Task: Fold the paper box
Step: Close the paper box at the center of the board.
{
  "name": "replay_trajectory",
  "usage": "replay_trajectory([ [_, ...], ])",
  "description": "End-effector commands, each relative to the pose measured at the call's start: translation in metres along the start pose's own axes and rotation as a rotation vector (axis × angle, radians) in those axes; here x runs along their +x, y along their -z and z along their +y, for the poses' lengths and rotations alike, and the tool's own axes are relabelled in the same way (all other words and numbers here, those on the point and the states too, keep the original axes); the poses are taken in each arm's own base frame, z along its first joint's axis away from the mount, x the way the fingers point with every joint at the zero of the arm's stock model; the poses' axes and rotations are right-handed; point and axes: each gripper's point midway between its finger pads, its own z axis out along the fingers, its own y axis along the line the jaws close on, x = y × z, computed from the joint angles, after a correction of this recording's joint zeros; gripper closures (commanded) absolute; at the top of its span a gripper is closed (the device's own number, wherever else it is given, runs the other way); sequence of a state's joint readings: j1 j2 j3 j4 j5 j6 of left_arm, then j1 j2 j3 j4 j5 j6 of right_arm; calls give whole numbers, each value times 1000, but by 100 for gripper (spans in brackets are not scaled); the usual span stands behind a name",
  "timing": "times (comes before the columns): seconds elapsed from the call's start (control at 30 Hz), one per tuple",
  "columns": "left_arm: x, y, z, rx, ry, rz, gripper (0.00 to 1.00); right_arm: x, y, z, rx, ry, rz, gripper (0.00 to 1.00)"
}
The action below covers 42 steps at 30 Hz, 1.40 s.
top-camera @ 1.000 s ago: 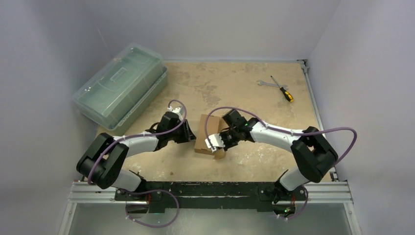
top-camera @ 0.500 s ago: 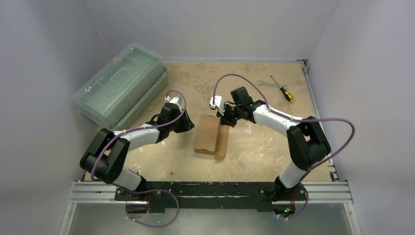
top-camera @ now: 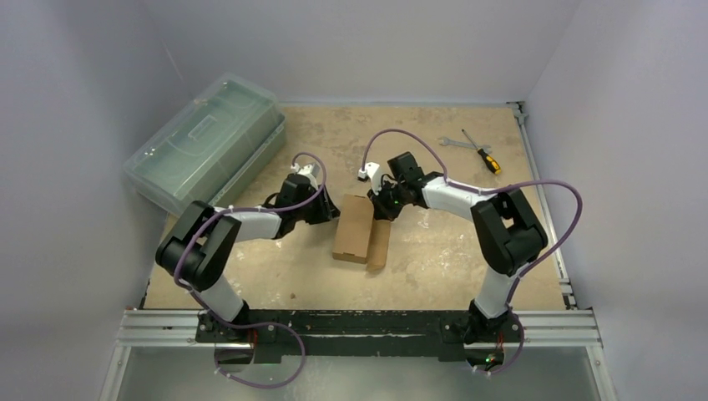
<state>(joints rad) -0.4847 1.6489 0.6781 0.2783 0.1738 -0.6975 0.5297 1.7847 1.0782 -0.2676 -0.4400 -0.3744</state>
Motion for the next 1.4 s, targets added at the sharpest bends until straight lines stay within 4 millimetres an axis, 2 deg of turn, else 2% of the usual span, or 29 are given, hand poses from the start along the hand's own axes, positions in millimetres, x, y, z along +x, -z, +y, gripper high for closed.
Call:
replay_trajectory([
  [0.0,2,-7,-10,69,33,15,66,-11,-8,-8,27,-66,-29,100],
  [0.13,8,-7,-10,81,55,18,67,-11,-10,-12,46,-85,-21,100],
  [0.27,0,-2,-6,39,49,-6,67,-13,-3,-19,83,-67,-17,100],
  [0.43,-23,17,13,-93,33,-83,64,-20,31,-29,144,75,-18,100],
  [0.47,-28,23,15,-107,30,-105,60,-20,39,-28,138,129,-13,100],
  [0.57,-43,43,14,-128,2,-159,54,-17,60,-15,68,229,-9,100],
  [0.63,-48,58,9,-116,-21,-183,45,-22,76,-2,1,288,-46,99],
  [0.7,-52,73,1,-89,-36,-209,28,-26,89,20,-90,366,-88,92],
  [0.77,-48,86,-6,-47,-39,-215,10,-28,104,44,-170,447,-145,77],
  [0.8,-45,91,-9,-20,-39,-216,4,-28,111,56,-199,492,-180,66],
  [0.83,-42,96,-13,12,-41,-214,2,-29,117,66,-219,544,-217,48],
  [0.87,-38,101,-18,46,-46,-209,1,-27,122,75,-235,587,-254,18],
  [0.9,-35,106,-24,83,-46,-209,1,-26,125,83,-246,623,-297,3],
  [0.93,-30,110,-29,122,-43,-207,1,-20,128,95,-278,658,-332,1],
  [1.03,-23,121,-39,201,-18,-224,3,-1,133,124,-363,733,-411,1],
  [1.13,-10,123,-40,256,16,-216,8,15,123,125,-332,837,-411,2],
  [1.2,4,118,-39,284,53,-181,23,24,110,117,-278,874,-354,7],
  [1.3,22,107,-28,265,93,-141,39,35,91,107,-214,921,-271,17],
  [1.37,28,102,-22,245,112,-139,47,39,78,110,-206,965,-227,23],
])
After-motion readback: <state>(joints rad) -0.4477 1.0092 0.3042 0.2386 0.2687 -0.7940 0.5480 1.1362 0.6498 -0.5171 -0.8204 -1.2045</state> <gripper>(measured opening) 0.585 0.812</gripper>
